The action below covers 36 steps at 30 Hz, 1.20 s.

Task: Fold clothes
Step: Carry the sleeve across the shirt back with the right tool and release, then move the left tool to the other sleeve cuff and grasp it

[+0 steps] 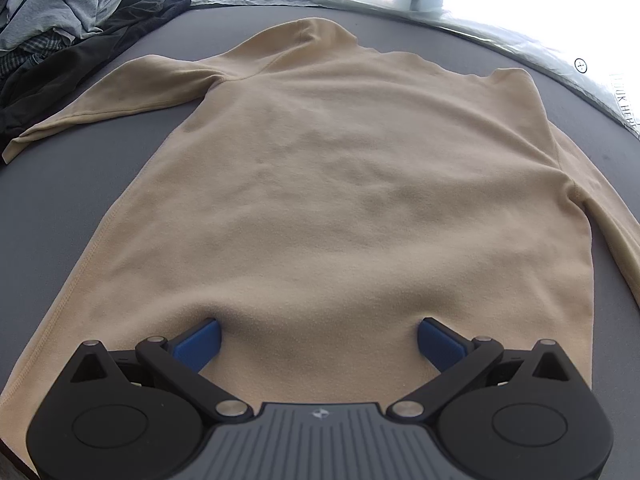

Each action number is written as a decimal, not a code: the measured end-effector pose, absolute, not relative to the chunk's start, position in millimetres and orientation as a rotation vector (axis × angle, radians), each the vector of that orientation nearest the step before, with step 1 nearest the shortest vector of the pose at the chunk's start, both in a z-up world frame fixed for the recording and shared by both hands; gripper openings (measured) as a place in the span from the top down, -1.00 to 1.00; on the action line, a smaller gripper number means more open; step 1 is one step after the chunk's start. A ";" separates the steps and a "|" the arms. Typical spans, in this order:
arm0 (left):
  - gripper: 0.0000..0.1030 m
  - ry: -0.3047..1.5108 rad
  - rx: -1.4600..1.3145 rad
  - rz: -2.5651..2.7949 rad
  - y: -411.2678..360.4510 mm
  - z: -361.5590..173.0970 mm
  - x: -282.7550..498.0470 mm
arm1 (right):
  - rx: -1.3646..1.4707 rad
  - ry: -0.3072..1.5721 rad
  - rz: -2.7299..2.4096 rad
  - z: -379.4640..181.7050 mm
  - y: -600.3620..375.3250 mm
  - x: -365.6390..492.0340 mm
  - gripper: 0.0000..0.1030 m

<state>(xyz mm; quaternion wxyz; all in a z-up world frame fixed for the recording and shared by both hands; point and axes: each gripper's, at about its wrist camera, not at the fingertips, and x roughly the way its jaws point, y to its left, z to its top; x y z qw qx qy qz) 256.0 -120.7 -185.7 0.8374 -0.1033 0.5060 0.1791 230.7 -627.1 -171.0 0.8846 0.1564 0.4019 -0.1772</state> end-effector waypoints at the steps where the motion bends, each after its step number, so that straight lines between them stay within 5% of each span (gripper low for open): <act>1: -1.00 1.071 -0.219 0.379 -120.5 -185.7 256.1 | 0.301 0.848 -0.373 -173.2 -625.6 231.4 0.98; 10: -1.00 1.072 -0.222 0.383 -120.0 -185.4 253.1 | 0.306 0.870 -0.429 -179.4 -621.5 235.9 0.78; 12: -1.00 1.080 -0.227 0.383 -121.9 -184.7 247.7 | 0.331 0.879 -0.400 -179.0 -620.5 236.9 0.28; 14: -1.00 1.087 -0.231 0.382 -124.1 -184.0 241.5 | 0.327 0.897 -0.321 -181.3 -613.0 239.6 -0.64; 16: -1.00 1.086 -0.225 0.370 -127.5 -184.0 229.8 | 0.277 0.942 -0.285 -184.7 -599.3 243.1 -0.88; 29: -1.00 1.093 -0.187 0.210 -141.2 -180.1 135.9 | -0.091 0.960 -0.138 -170.8 -509.4 227.1 -1.00; 36: -1.00 0.988 -0.523 0.190 -95.2 -163.2 103.5 | -0.125 0.891 -0.012 -150.1 -460.0 218.1 -1.00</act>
